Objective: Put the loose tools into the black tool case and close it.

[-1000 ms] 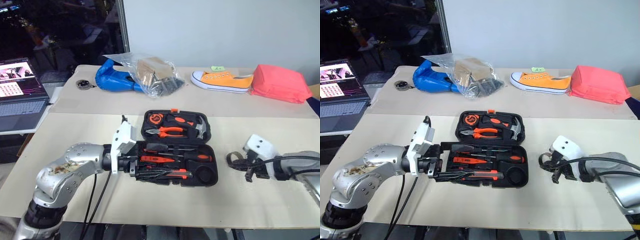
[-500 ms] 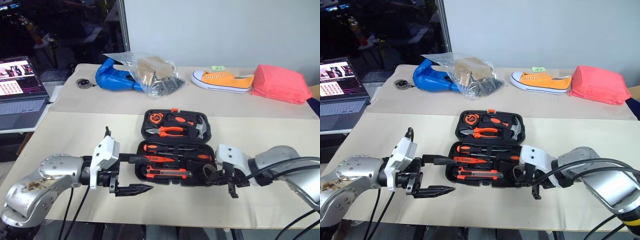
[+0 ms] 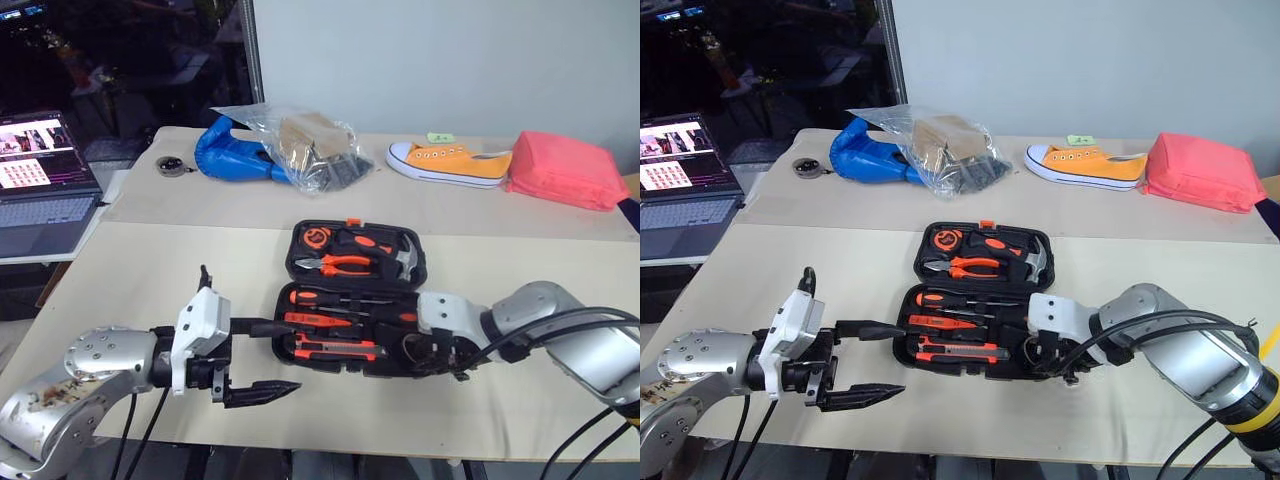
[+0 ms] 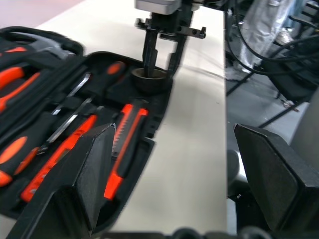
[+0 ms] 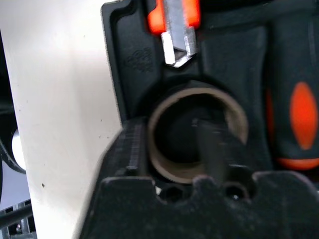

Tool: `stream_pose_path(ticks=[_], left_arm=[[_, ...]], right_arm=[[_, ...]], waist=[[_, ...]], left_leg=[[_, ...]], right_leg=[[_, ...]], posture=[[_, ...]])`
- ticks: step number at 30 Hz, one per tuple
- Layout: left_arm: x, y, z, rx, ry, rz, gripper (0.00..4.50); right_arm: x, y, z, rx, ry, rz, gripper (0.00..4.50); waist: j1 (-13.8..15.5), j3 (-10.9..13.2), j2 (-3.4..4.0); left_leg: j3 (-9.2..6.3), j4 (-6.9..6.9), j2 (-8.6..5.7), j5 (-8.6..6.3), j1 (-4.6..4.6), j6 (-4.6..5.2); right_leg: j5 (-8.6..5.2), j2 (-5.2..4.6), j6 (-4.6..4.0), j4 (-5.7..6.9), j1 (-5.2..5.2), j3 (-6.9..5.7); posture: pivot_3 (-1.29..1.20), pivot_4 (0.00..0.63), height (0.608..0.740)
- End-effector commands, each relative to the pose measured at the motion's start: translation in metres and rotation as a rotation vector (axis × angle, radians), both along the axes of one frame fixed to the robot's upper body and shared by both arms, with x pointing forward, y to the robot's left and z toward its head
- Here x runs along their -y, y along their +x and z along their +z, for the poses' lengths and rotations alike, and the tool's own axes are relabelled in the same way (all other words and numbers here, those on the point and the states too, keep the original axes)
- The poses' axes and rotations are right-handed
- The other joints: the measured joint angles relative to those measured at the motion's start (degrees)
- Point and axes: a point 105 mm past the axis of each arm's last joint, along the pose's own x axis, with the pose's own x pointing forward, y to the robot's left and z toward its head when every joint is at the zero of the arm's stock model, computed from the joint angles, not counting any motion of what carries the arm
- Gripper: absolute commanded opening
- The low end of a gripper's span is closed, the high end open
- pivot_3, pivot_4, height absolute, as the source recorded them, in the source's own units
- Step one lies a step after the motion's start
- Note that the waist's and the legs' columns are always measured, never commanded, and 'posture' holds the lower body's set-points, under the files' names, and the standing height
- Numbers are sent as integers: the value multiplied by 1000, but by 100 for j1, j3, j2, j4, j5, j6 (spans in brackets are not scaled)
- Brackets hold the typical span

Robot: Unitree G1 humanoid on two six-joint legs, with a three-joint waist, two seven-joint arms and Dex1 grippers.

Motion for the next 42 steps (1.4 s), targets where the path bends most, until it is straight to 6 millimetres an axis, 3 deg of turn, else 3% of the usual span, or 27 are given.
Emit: stream_pose_path(ticks=[1, 5, 7, 9, 14, 19, 26, 33, 37, 39, 42], left_arm=[[-8, 15, 7, -43, -75, 105, 4065], [-24, 59, 11, -85, -117, 357, 4065], [-32, 86, 8, -104, -51, 503, 4065], [-38, 110, 8, -162, -18, 606, 4065], [-27, 158, 5, -294, -9, 706, 4065], [-16, 204, -7, -394, -31, 810, 4065], [-7, 219, -41, -439, 37, 823, 4065], [-6, 218, -48, -469, 10, 806, 1859], [-3, 223, -36, -443, -59, 770, 369], [2, 228, -21, -314, -65, 725, 94], [9, 235, 1, -113, -85, 673, 94]], right_arm=[[-6, -4, 34, 44, 161, -7, 2151], [2, 13, 58, 145, 348, -202, 2151], [5, 36, 75, 222, 482, -362, 2151], [12, 57, 80, 224, 529, -539, 2151], [43, 102, 67, 247, 432, -889, 2151], [43, 130, 46, 209, 301, -996, 2151], [46, 151, 16, 73, 265, -1144, 2151], [33, 153, 10, -34, 315, -1141, 57], [28, 157, 15, -24, 357, -1118, 0], [15, 169, 36, 97, 470, -1041, 0], [1, 182, 63, 264, 593, -955, 0]], waist=[[-2, 0, 0], [6, 4, -11], [-2, 8, -20], [-24, 11, -19], [-32, 9, -16], [-38, 8, -13], [-80, 5, -12], [-80, 5, -11], [-111, 4, -10], [-121, 4, -11], [-187, 7, -11]], left_leg=[[-3, 0, 0, 0, 0, 1], [-11, 9, -1, 0, 6, 1], [-15, 22, 0, 1, 7, 1], [-25, 33, -2, 8, 7, 6], [-31, 33, -13, 20, 13, 6], [-27, 16, -13, 20, -31, 4], [-18, -29, -10, 60, -65, -62], [-20, -18, -10, 61, -36, -59], [-28, -19, -6, 65, -21, -59], [-29, -18, -8, 66, -22, -60], [-26, -6, -11, 74, -36, -64]], right_leg=[[0, 0, 0, 1, 1, -1], [1, 0, 2, 11, 13, -7], [2, 5, 2, 20, 16, -9], [17, 22, 4, 22, 17, -3], [42, 48, 0, 19, 13, 18], [42, 59, -13, 20, -48, 22], [46, 57, -19, 34, -95, 36], [59, 60, -28, 33, -75, 32], [61, 72, -31, 53, -69, 29], [60, 71, -31, 56, -69, 30], [63, 69, -29, 68, -86, 36]], posture=[[0, 150, 740], [0, 150, 740], [0, 150, 740], [0, 150, 740], [0, 150, 740], [0, 150, 740], [0, 150, 740], [0, 150, 740], [0, 150, 740], [0, 150, 740], [0, 150, 740]])
